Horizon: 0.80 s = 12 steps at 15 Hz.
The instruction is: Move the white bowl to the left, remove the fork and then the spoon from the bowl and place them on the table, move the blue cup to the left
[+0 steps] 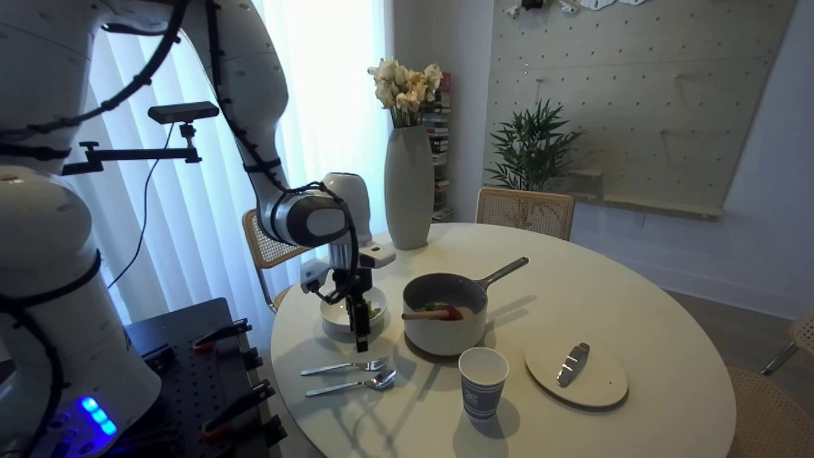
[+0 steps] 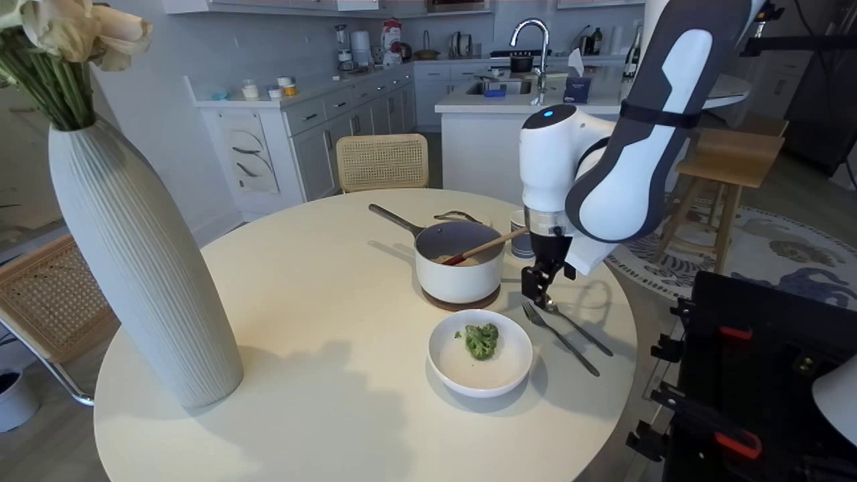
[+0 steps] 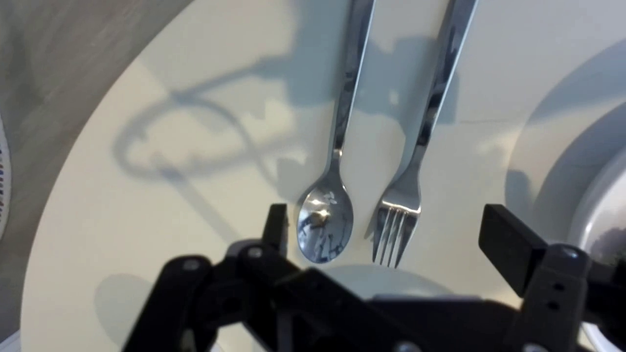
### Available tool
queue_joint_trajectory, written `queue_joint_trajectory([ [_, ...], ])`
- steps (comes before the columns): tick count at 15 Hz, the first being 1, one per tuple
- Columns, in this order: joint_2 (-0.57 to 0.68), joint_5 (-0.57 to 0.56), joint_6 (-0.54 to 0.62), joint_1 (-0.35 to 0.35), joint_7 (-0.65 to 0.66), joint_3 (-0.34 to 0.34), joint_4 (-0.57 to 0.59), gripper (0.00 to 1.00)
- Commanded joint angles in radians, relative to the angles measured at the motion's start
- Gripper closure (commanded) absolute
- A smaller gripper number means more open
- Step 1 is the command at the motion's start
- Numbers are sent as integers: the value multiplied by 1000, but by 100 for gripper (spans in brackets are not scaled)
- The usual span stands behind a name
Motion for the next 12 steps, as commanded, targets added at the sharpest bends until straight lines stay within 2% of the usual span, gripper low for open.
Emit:
queue_joint_trajectory([
  [1, -134, -29, -95, -24, 33, 35, -22, 0],
  [4, -219, -74, -156, -50, 80, 69, -27, 0],
  [7, -291, -137, -171, -112, 151, 119, -23, 0],
  [12, -371, -136, -175, -274, 209, 215, 12, 0],
])
